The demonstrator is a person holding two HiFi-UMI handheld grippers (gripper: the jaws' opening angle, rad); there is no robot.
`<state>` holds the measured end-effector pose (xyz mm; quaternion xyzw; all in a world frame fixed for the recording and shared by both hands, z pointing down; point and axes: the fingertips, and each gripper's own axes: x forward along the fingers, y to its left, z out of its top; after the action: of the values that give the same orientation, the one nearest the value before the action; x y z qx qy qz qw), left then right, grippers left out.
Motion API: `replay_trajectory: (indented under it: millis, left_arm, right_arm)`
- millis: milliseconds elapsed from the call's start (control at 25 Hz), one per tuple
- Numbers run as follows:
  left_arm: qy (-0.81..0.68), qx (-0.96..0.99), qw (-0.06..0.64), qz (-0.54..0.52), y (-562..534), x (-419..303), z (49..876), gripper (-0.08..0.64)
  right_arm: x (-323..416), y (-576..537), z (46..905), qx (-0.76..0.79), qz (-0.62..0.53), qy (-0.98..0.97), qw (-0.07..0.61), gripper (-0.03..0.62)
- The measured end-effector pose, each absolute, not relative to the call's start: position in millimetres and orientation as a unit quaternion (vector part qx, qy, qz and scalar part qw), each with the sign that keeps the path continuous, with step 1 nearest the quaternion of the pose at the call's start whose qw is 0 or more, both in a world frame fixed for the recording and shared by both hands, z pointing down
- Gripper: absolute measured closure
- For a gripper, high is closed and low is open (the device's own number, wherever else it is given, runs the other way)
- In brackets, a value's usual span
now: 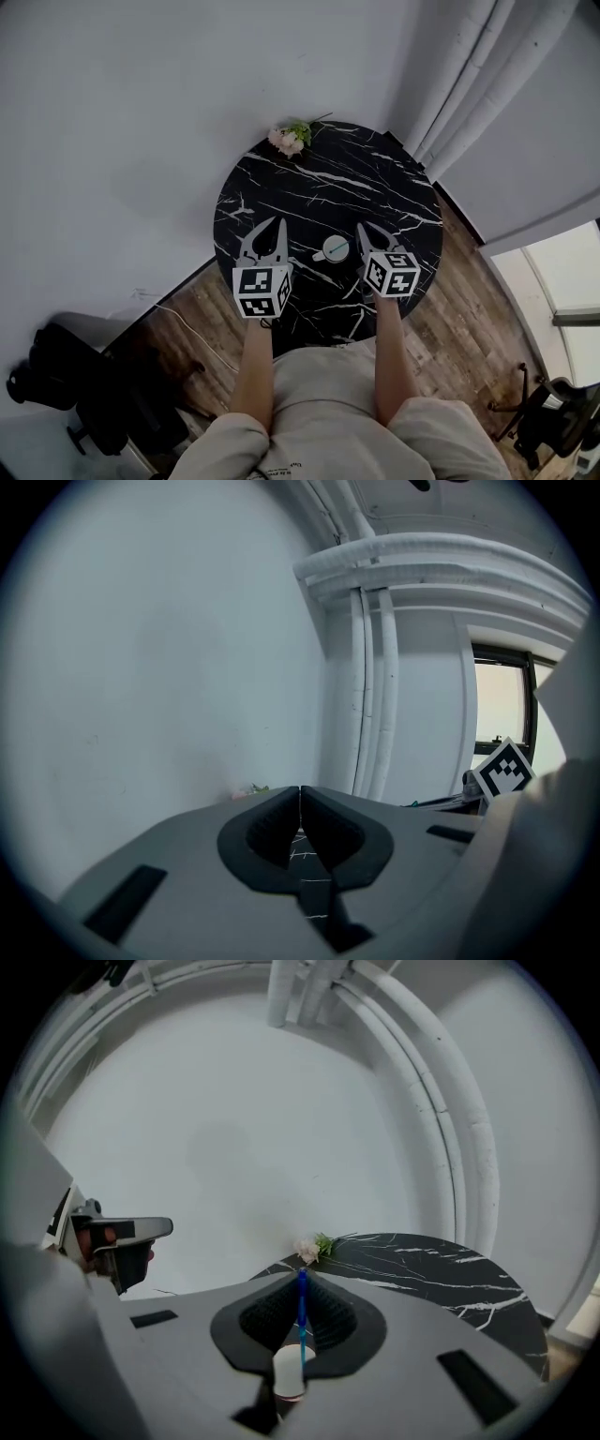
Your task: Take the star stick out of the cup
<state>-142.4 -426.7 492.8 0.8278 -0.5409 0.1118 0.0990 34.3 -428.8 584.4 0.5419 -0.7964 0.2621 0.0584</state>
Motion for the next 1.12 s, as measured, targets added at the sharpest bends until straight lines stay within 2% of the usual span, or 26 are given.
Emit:
replay_trajectory:
  millis: [600, 1120]
  left_arm:
    - [-0.599, 0.790, 0.100, 0.089, -390, -190, 477, 0.537]
    - [-0.606, 0.786, 0.089, 0.088, -375, -182, 471, 0.537]
  right_arm:
    - [13, -421, 566, 0.527, 0.224, -0.817, 0.068, 0.549]
    - [16, -411, 544, 0.510, 0.213, -0.831, 0.057, 0.549]
